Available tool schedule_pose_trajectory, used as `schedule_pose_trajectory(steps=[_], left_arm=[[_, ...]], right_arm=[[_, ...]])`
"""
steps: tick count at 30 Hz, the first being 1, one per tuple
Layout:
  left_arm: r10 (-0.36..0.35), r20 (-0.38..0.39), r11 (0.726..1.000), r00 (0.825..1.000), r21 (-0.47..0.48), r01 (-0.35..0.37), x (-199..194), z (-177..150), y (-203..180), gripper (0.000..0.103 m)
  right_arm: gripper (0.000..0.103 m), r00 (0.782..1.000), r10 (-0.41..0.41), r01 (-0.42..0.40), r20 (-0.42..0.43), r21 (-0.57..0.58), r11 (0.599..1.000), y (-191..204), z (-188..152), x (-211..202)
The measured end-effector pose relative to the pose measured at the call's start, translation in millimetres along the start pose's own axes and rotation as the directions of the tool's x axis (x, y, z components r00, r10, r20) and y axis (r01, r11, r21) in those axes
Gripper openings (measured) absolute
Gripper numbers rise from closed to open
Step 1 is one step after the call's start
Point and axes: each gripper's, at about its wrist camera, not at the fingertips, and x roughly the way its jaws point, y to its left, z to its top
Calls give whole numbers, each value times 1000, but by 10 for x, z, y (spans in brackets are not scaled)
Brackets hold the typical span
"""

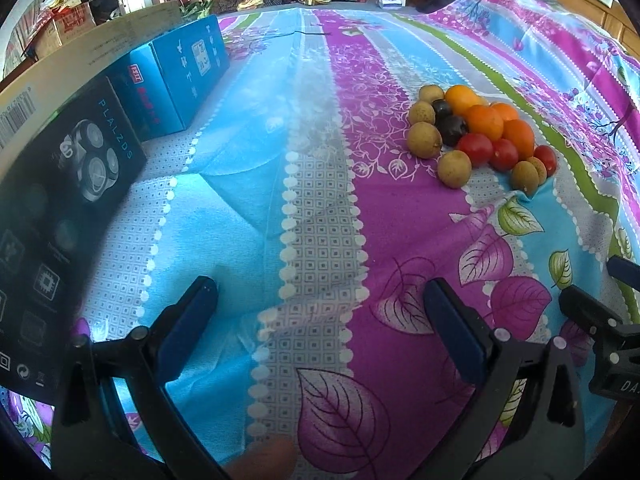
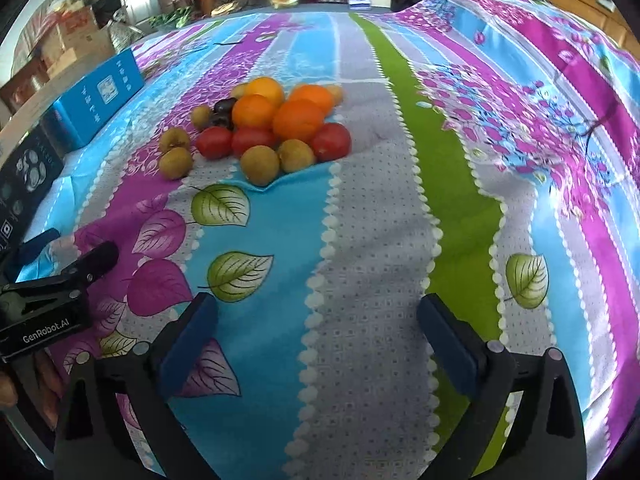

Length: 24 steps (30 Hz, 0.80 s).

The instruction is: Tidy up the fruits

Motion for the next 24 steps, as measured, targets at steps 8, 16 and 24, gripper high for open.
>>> schedule_pose_trajectory(steps=[8,16,24], left_arm=[[-2,2,1000,1000,-2,2,6,-3,1,103],[-1,2,1000,1000,-1,1,8,-6,-2,103],[-2,3,1000,1000,-2,2,7,-7,-3,103]], right_arm=[[103,999,-28,29,26,-18,999,48,-33,28],[103,999,-20,21,35,-9,1000,28,-44,28],[103,998,-19,19,54,7,1000,25,-70,24]])
